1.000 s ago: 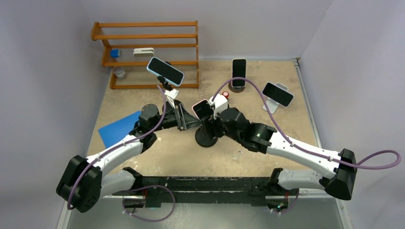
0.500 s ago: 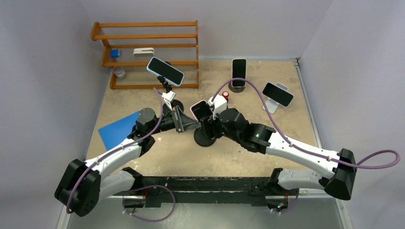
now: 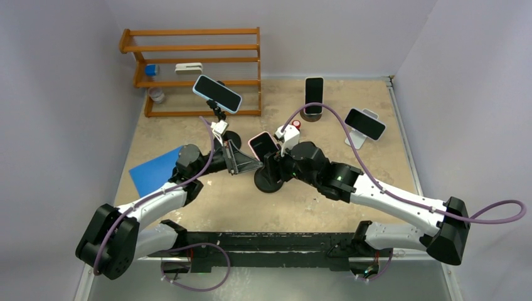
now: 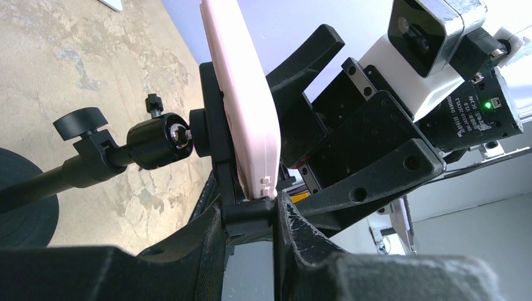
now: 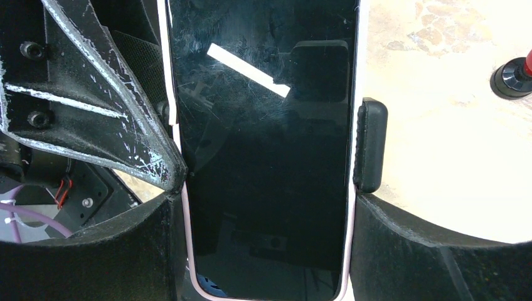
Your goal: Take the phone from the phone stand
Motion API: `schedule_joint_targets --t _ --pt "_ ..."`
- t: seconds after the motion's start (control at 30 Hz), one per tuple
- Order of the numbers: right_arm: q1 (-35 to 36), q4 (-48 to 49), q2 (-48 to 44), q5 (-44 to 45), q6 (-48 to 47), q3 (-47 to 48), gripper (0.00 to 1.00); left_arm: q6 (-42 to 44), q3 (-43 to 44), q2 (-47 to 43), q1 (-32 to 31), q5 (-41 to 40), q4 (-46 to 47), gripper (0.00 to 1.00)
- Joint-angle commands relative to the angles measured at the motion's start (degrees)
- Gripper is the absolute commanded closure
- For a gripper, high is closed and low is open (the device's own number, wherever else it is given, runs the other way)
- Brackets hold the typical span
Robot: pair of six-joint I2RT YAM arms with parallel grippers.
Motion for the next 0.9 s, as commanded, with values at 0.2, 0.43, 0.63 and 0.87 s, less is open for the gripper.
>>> schedule_joint_targets --t 0.2,0.43,0.63,0.87 --pt "-3.8 -4.8 -5.2 3.3 1.4 -1.7 1.00 1.7 -2.6 -0.2 3.8 3.1 1.1 1.00" --pt "-3.8 -3.4 -7.3 -0.6 0.8 -3.1 1.00 2.1 -2.2 0.4 4.0 3.3 0.6 1.00" --pt "-3.8 -2.6 -8.4 -2.1 0.9 -3.5 1.00 2.6 -1.9 1.3 4.0 4.1 0.6 1.00" --pt "-3.8 0.6 -8.4 -3.3 0.8 -2.2 1.00 3.6 -1.1 2.3 4.0 4.7 0.2 1.00"
